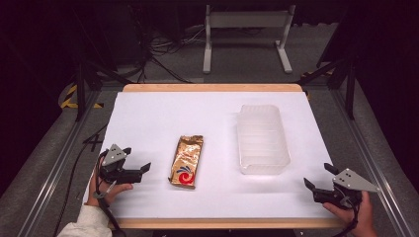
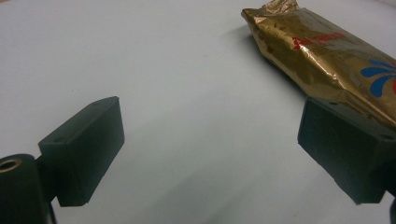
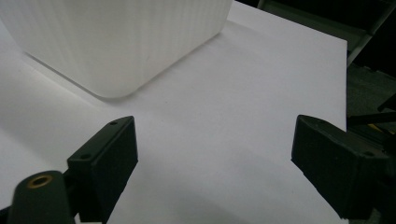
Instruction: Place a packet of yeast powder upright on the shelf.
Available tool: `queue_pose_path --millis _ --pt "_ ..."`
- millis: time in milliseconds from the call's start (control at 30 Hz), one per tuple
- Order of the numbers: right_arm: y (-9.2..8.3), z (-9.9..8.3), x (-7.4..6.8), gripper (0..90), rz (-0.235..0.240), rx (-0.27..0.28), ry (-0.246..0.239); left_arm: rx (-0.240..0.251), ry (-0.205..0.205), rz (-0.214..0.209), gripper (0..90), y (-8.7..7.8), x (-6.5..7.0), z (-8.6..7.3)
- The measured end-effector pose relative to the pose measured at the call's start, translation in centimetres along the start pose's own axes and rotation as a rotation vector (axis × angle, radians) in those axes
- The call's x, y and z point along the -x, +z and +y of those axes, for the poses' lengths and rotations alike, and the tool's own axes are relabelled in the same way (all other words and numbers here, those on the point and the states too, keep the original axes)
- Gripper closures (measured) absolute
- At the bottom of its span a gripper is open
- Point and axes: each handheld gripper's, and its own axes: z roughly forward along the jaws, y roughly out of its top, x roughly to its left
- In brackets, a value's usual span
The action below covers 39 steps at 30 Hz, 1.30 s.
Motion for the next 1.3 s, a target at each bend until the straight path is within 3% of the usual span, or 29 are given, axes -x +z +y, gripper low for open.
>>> queue_pose_path --millis 267,367,600,733,933,967,1133,1233,1300 --pt "-0.4 0.2 -0.4 16.1 0.014 0.013 -0.011 0.021 -0.009 -0.018 7.4 -0.3 0.1 0.1" --pt "-0.3 0.2 -0.6 17.0 0.019 0.009 -0.015 0.035 -0.003 -0.022 7.5 -0.4 0.1 0.7" --pt "0.2 0.4 -0.4 17.1 0.032 0.009 -0.009 0.062 -0.031 -0.047 7.5 -0.2 -0.2 1.9" --pt "0.3 0.3 -0.5 17.1 0.044 0.003 -0.012 0.058 -0.022 -0.05 7.4 0.1 -0.1 2.5" --pt "0.2 0.2 -0.4 17.3 0.052 0.004 -0.014 0.05 -0.011 -0.075 7.4 1.2 -0.2 3.8" --pt "0.2 0.2 -0.5 17.4 0.055 0.001 -0.013 0.047 -0.004 -0.093 7.4 1.9 0.0 4.7" --pt "0.3 0.3 -0.7 17.4 0.064 -0.013 -0.018 0.017 0.007 -0.115 7.5 3.8 0.2 6.0" --pt "0.4 0.3 -0.8 17.2 0.071 -0.013 -0.014 0.006 0.003 -0.13 8.9 4.8 0.3 6.6" --pt "0.4 0.3 -0.8 17.0 0.077 -0.014 -0.008 0.007 -0.022 -0.163 10.5 5.4 0.4 7.1"
